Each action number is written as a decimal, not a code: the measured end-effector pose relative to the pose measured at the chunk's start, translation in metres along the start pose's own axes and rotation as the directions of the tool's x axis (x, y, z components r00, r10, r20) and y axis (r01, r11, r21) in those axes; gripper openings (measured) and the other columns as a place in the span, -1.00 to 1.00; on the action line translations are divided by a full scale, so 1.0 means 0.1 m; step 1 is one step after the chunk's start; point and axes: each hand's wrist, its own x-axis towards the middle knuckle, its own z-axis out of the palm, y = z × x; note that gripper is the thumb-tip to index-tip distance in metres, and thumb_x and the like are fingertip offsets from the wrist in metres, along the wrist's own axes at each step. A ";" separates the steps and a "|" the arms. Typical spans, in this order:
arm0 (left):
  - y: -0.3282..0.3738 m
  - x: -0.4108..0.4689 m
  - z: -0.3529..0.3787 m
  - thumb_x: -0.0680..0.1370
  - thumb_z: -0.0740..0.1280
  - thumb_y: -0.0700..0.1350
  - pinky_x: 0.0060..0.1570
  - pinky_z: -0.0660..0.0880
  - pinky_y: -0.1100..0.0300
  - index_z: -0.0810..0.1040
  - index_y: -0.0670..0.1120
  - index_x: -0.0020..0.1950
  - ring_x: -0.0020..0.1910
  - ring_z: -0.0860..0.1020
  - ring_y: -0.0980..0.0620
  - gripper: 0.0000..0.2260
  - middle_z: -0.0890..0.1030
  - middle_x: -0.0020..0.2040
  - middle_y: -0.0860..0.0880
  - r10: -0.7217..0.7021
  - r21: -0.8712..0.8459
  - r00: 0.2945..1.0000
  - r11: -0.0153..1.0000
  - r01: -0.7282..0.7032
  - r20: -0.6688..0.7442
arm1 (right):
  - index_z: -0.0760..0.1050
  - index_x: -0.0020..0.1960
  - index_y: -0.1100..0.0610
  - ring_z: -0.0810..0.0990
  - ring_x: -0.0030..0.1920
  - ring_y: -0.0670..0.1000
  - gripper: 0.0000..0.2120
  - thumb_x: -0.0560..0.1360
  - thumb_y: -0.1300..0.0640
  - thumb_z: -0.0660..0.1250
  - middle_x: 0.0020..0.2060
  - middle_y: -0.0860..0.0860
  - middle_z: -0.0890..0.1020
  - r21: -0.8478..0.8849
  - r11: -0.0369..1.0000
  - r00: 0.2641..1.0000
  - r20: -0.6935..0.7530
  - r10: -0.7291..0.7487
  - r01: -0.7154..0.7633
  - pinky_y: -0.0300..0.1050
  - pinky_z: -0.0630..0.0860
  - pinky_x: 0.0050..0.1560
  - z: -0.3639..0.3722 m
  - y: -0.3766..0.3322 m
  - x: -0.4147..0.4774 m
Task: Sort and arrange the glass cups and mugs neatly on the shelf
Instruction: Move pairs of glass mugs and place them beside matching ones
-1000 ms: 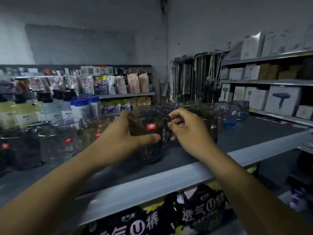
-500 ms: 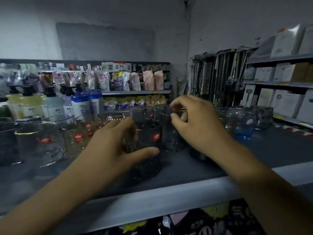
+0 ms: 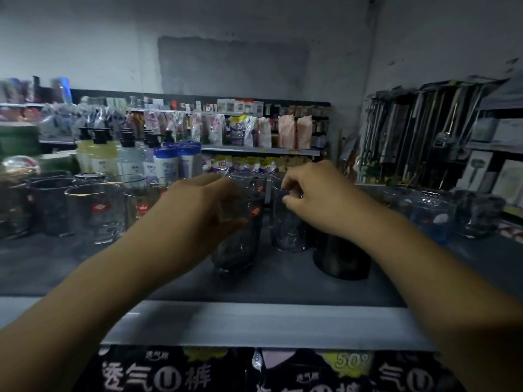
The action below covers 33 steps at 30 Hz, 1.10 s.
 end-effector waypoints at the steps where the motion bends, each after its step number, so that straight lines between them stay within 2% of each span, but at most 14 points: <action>1: -0.01 0.03 0.02 0.45 0.52 -0.02 -0.25 0.33 0.44 0.63 -0.04 0.04 -0.33 0.41 0.31 -0.78 0.51 -0.13 0.13 -0.007 0.001 1.000 1.000 0.007 0.008 | 0.64 0.12 0.16 0.60 -0.05 0.03 -0.83 0.56 0.15 0.38 -0.04 0.06 0.65 0.004 1.000 1.000 0.001 0.003 -0.003 -0.09 0.55 0.00 0.00 0.00 0.00; 5: -0.05 0.15 0.14 0.48 0.53 -0.05 -0.23 0.32 0.44 0.61 -0.05 0.03 -0.30 0.39 0.30 -0.80 0.45 -0.12 0.14 -0.038 0.004 0.999 0.999 0.038 0.025 | 0.64 0.09 0.16 0.59 -0.06 0.02 -0.86 0.55 0.18 0.38 -0.06 0.05 0.64 0.017 1.000 1.000 0.002 0.016 -0.016 -0.09 0.55 -0.01 -0.03 0.01 -0.01; 7: -0.07 0.19 0.19 0.51 0.51 -0.05 -0.18 0.47 0.28 0.59 -0.07 0.04 -0.28 0.43 0.18 -0.81 0.45 -0.10 0.11 -0.039 0.012 0.999 0.999 0.039 0.031 | 0.64 0.08 0.15 0.59 -0.06 0.02 -0.87 0.55 0.18 0.38 -0.05 0.05 0.64 0.018 1.000 1.000 0.003 0.024 -0.024 -0.05 0.58 0.01 -0.03 0.01 -0.01; 9: -0.10 0.24 0.23 0.52 0.50 -0.05 -0.13 0.54 0.11 0.57 -0.09 0.05 -0.21 0.47 0.05 -0.80 0.47 -0.08 0.06 -0.049 0.024 0.998 0.999 0.048 0.035 | 0.63 0.06 0.14 0.59 -0.07 0.02 -0.87 0.54 0.18 0.37 -0.07 0.04 0.63 0.019 0.999 1.000 0.000 0.026 -0.026 -0.04 0.58 -0.01 -0.02 0.01 -0.01; 16: -0.18 0.38 0.35 0.54 0.47 -0.03 -0.05 0.58 0.03 0.57 -0.13 0.10 -0.12 0.56 -0.03 -0.76 0.57 0.04 -0.05 -0.054 0.036 0.996 0.998 0.052 0.068 | 0.61 -0.08 0.12 0.58 -0.20 -0.03 -0.95 0.50 0.20 0.37 -0.22 -0.02 0.61 0.048 0.998 0.998 -0.022 0.052 -0.051 -0.08 0.56 -0.17 0.00 0.00 -0.02; 19: -0.21 0.41 0.38 0.54 0.47 -0.02 -0.02 0.59 0.04 0.56 -0.11 0.13 -0.09 0.57 -0.02 -0.75 0.57 0.06 -0.04 -0.054 0.035 0.996 0.998 0.051 0.069 | 0.60 -0.10 0.11 0.58 -0.20 -0.04 -0.96 0.49 0.20 0.37 -0.23 -0.03 0.61 0.057 0.997 0.998 -0.026 0.054 -0.052 -0.12 0.53 -0.19 0.01 0.00 -0.03; 23: -0.28 0.43 0.43 0.54 0.47 -0.01 -0.04 0.59 0.06 0.55 -0.10 0.16 -0.17 0.54 0.04 -0.73 0.56 0.07 -0.03 -0.043 0.027 0.997 0.999 0.041 0.068 | 0.58 -0.08 0.10 0.57 -0.20 -0.05 -0.96 0.50 0.19 0.36 -0.22 -0.03 0.60 0.059 0.997 0.998 -0.027 0.050 -0.048 -0.13 0.51 -0.20 0.03 0.00 -0.04; 29: -0.34 0.41 0.44 0.53 0.46 0.02 -0.06 0.61 0.02 0.56 -0.08 0.15 -0.12 0.56 0.01 -0.72 0.54 0.03 0.00 -0.005 -0.001 0.998 1.000 0.005 0.057 | 0.58 0.00 0.10 0.57 -0.16 -0.02 -0.92 0.53 0.18 0.32 -0.15 -0.02 0.59 0.051 0.998 0.998 -0.044 0.039 -0.037 -0.04 0.59 -0.12 0.07 0.00 -0.06; 31: -0.33 0.40 0.41 0.54 0.41 0.09 -0.11 0.58 0.09 0.56 -0.06 0.11 -0.14 0.55 0.05 -0.72 0.53 0.00 0.03 0.001 -0.004 0.998 1.000 -0.001 0.058 | 0.59 0.02 0.10 0.58 -0.14 -0.02 -0.90 0.54 0.16 0.33 -0.13 -0.01 0.60 0.049 0.998 0.998 -0.050 0.040 -0.037 -0.02 0.60 -0.09 0.08 0.00 -0.07; 33: -0.32 0.45 0.33 0.56 0.28 0.19 -0.18 0.49 0.25 0.56 -0.04 0.09 -0.17 0.52 0.15 -0.67 0.53 -0.02 0.06 -0.020 -0.009 0.998 1.000 0.021 0.060 | 0.60 0.00 0.10 0.58 -0.14 -0.03 -0.91 0.54 0.15 0.33 -0.15 -0.01 0.61 0.050 0.998 0.998 -0.046 0.032 -0.030 -0.02 0.60 -0.09 0.08 0.00 -0.07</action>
